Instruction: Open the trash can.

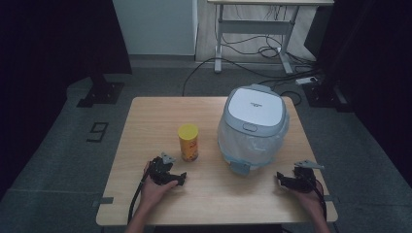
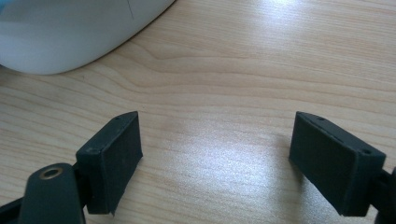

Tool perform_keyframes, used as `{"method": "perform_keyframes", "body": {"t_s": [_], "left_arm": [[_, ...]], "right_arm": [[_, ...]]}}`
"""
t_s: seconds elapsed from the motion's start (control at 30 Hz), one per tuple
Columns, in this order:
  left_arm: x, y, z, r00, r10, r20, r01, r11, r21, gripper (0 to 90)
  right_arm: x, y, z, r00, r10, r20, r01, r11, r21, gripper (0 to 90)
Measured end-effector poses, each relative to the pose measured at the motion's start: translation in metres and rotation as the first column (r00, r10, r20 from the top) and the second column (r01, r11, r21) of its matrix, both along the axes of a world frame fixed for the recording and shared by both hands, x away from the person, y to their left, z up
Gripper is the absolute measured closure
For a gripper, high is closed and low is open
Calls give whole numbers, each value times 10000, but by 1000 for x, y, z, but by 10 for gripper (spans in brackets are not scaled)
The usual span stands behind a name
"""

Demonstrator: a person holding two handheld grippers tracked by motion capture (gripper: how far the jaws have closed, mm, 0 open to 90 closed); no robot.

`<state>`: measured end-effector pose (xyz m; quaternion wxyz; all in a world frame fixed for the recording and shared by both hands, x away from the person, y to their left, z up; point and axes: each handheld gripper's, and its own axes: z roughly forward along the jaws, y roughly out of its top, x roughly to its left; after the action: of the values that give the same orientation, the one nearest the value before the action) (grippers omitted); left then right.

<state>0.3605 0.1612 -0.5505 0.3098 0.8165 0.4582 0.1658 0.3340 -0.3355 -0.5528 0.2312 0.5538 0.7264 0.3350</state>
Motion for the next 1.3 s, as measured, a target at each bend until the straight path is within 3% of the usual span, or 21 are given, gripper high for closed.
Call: {"method": "perform_keyframes", "body": {"t_s": [0.3, 0.47, 0.83, 1.27, 1.3], "left_arm": [[1, 0, 0, 9999, -113, -3, 113, 9999, -13, 0], [1, 0, 0, 9999, -111, -2, 111, 9999, -14, 0], [1, 0, 0, 9999, -115, -5, 115, 9999, -11, 0], [1, 0, 0, 9999, -115, -4, 115, 9999, -13, 0], [1, 0, 0, 9999, -116, -3, 116, 9999, -13, 0]], "right_arm": [[-7, -2, 18, 9981, 295, 541, -334, 9967, 740, 221], [-16, -3, 32, 9927, 488, 1104, -601, 9930, 1016, 265], [-23, -7, 52, 9824, 708, 1730, -998, 9812, 1650, 356], [-32, 1, 79, 9618, 1293, 2414, -1776, 9654, 1907, 449], [-33, 1, 83, 9582, 1369, 2511, -1910, 9598, 2057, 476]]}}
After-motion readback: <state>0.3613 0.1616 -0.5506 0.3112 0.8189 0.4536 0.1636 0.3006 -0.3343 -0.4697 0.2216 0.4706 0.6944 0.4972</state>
